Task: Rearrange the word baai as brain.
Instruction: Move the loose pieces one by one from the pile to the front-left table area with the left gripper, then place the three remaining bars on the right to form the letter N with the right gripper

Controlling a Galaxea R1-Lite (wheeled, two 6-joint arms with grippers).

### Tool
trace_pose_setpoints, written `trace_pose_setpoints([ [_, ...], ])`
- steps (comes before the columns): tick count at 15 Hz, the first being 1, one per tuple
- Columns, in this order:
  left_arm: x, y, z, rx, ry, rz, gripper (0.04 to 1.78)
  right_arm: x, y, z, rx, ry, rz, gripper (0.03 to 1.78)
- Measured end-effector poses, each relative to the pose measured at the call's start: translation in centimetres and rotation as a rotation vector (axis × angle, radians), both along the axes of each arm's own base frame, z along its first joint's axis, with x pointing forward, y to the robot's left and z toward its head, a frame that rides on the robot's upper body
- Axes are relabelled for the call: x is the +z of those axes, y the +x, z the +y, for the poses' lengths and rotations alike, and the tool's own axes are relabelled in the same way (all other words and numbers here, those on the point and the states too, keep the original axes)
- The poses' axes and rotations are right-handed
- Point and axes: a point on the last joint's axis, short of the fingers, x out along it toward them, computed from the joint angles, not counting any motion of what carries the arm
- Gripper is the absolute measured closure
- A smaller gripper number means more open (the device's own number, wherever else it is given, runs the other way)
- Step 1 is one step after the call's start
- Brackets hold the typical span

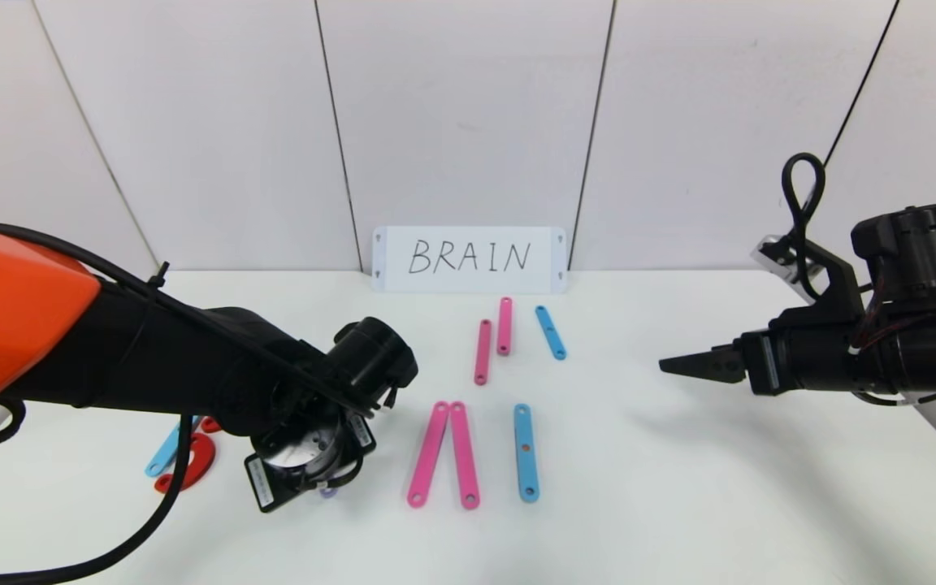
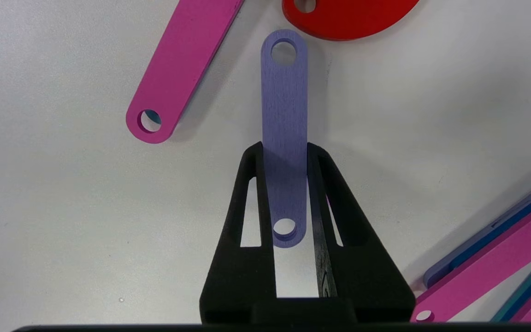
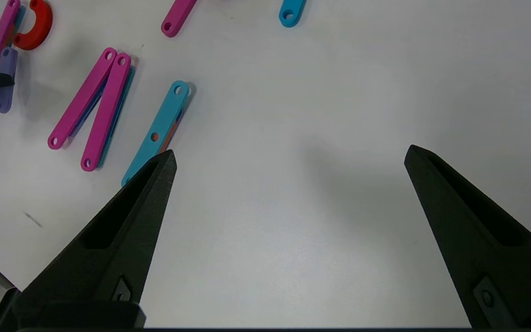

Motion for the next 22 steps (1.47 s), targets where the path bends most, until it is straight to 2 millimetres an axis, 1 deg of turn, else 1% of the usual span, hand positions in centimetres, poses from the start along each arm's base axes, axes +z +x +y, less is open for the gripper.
trace_pose_setpoints([
  [5, 0.0, 0.1, 0.1, 0.022, 0.0, -0.008, 1.53, 0.0, 0.0, 0.0, 0.0, 0.0, 0.0, 0.08],
  [7, -0.1, 0.2, 0.1, 0.035, -0.002, -0.009, 1.43, 0.0, 0.0, 0.0, 0.001, 0.0, 0.0, 0.08],
  [9, -0.2, 0.3, 0.1, 0.038, -0.001, -0.008, 1.24, 0.0, 0.0, 0.0, 0.0, 0.0, 0.0, 0.08],
  [10, -0.3, 0.3, 0.1, 0.038, -0.001, -0.007, 1.1, 0.0, 0.0, 0.0, 0.001, 0.0, 0.001, 0.08],
  [12, -0.3, 0.4, 0.0, 0.038, -0.002, -0.005, 0.74, 0.0, 0.0, 0.0, 0.001, 0.0, 0.001, 0.08],
  [14, 0.1, 0.7, -0.2, 0.033, -0.017, -0.017, 0.42, 0.0, 0.0, 0.0, 0.001, -0.001, 0.002, 0.08],
  [16, 0.5, 1.0, -0.4, 0.023, -0.025, -0.031, 0.22, 0.0, 0.0, 0.0, 0.0, 0.0, 0.002, 0.08],
  [18, 0.8, 1.1, -0.5, 0.019, -0.031, -0.039, 0.1, 0.0, 0.0, 0.0, 0.0, 0.0, 0.002, 0.08],
  [22, 1.3, 1.1, -0.6, -0.002, -0.032, -0.05, 0.08, 0.1, -0.1, 0.0, 0.003, 0.001, -0.002, 0.08],
])
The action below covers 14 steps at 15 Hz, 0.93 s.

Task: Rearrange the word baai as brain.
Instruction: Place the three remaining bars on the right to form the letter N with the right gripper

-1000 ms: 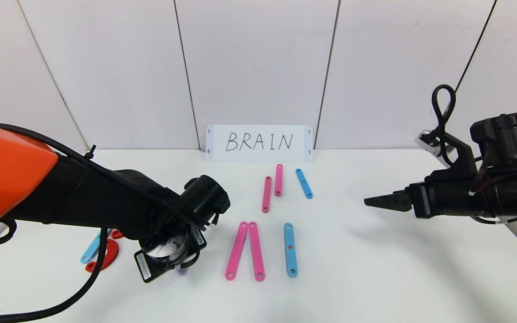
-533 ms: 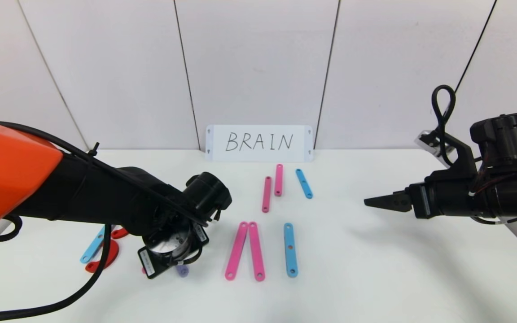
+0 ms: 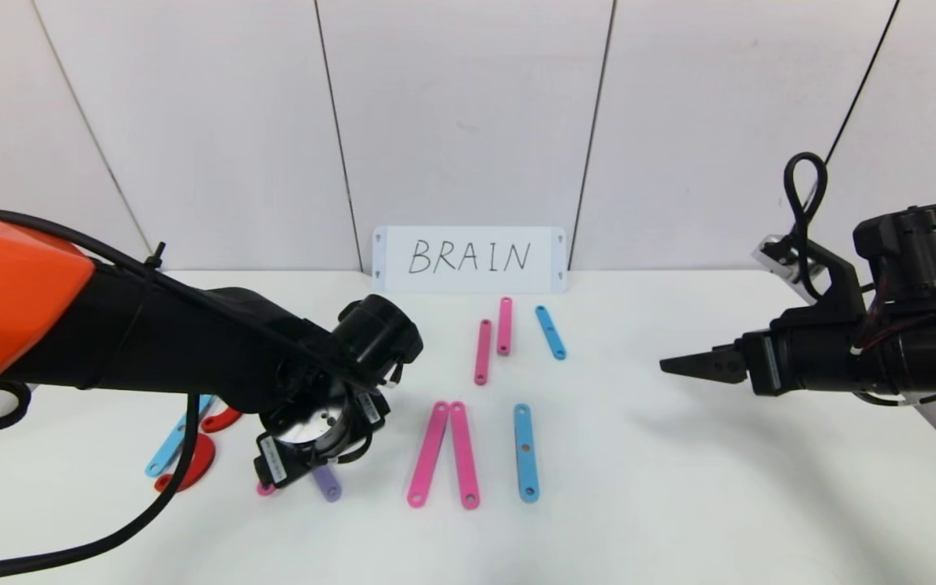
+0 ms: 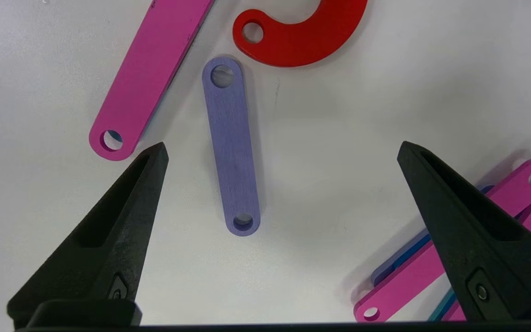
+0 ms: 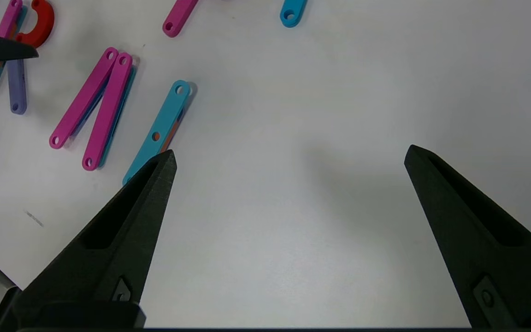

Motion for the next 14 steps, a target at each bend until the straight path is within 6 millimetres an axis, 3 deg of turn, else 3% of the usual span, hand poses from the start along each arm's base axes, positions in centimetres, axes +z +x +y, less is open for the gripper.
trace_pose_setpoints([
  [6, 3.3, -0.2, 1.6, -0.296, -0.014, -0.003, 0.08, 0.1, -0.2, 0.1, 0.009, 0.001, -0.005, 0.08],
  [11, 8.1, 0.3, 6.5, -0.707, -0.077, -0.117, 0.08, 0.1, -0.5, 0.6, 0.023, 0.002, -0.002, 0.08],
  [14, 10.5, 0.7, 8.7, -0.882, -0.019, -0.236, 0.08, 0.6, -0.9, 1.1, 0.015, -0.01, -0.017, 0.08],
])
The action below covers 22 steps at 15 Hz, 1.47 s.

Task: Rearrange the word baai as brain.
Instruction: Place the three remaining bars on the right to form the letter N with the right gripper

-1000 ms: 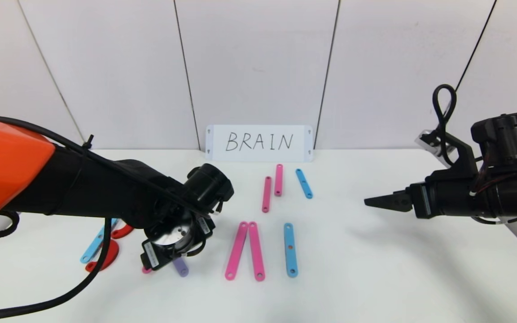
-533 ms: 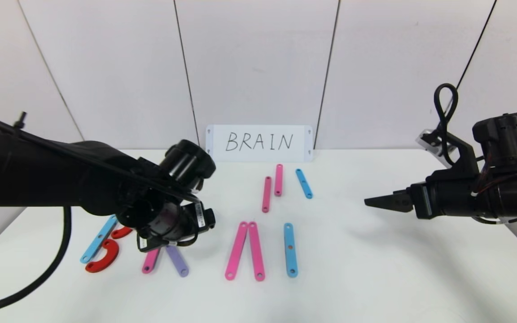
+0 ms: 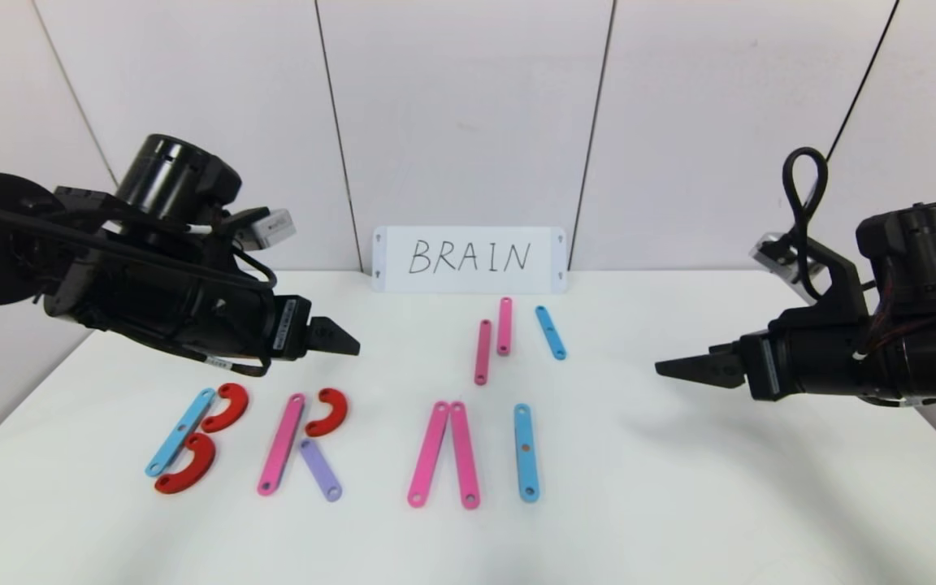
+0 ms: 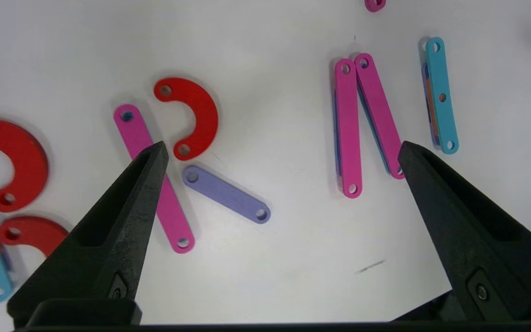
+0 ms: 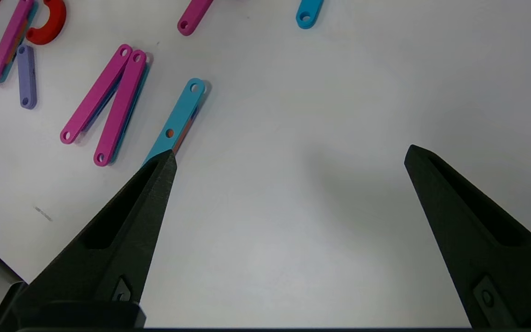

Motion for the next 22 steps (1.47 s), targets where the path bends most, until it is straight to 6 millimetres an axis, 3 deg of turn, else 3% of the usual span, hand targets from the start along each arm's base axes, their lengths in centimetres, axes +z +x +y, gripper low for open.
trace_pose_setpoints([
  [5, 3.1, 0.5, 2.3, 0.042, 0.003, -0.101, 0.08, 1.6, 0.4, 2.8, -0.018, -0.067, -0.06, 0.08],
  [9, 4.8, 0.3, 6.0, 0.067, 0.024, -0.147, 0.08, 3.4, 1.6, 6.4, -0.074, -0.083, -0.097, 0.08],
  [12, 6.2, -0.2, 7.8, 0.059, 0.045, -0.225, 0.08, 3.9, 3.1, 9.6, -0.137, -0.1, -0.095, 0.08],
  [16, 6.1, 0.0, 8.0, 0.055, 0.035, -0.224, 0.08, 2.8, 6.0, 13.3, -0.18, -0.126, -0.096, 0.08],
  [22, 4.6, 1.9, 7.8, 0.024, 0.011, -0.176, 0.08, -1.2, 10.7, 18.8, -0.222, -0.134, -0.09, 0.08],
])
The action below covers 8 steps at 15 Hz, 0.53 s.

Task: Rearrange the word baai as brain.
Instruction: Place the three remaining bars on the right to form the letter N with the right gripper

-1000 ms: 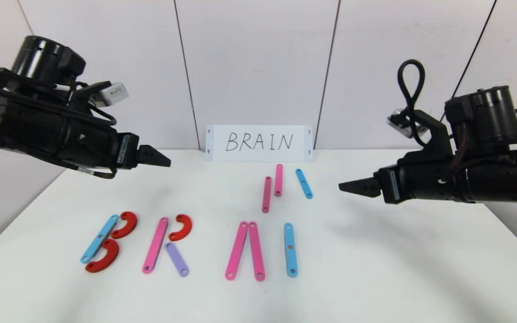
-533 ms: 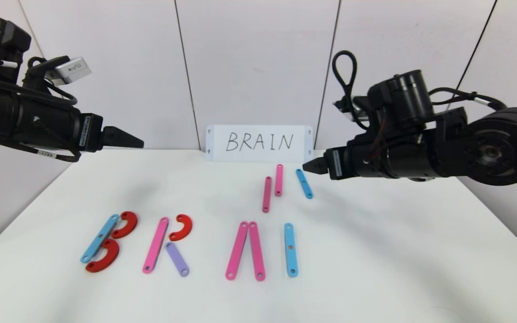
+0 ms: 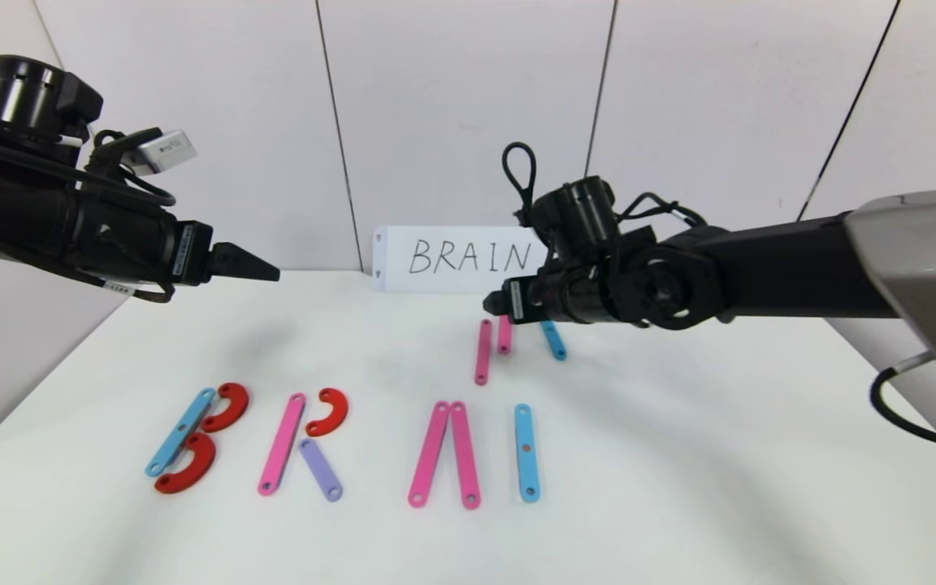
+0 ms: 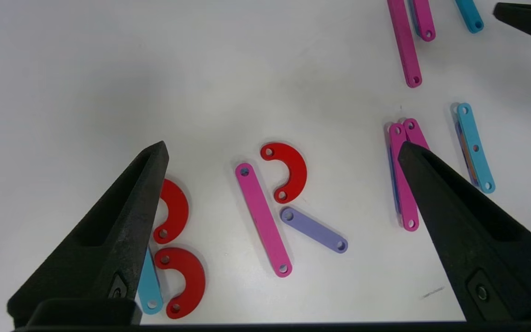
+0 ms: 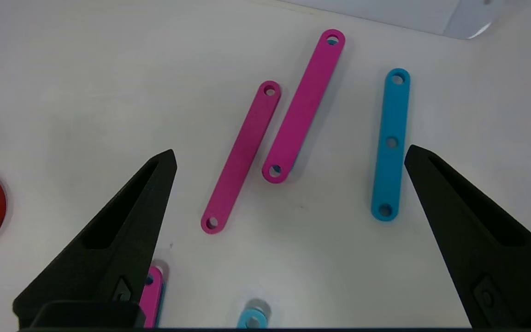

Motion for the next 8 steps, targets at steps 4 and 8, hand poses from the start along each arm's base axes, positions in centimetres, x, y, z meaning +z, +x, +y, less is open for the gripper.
trace_pose_setpoints([
  [4, -0.2, 0.2, -0.3, -0.029, -0.017, 0.008, 0.08, -2.3, 2.7, 2.1, -0.024, 0.022, -0.006, 0.08],
  [8, -0.1, 0.1, -0.4, -0.031, -0.016, 0.007, 0.08, -5.0, 4.6, 3.5, -0.053, -0.003, -0.005, 0.08],
])
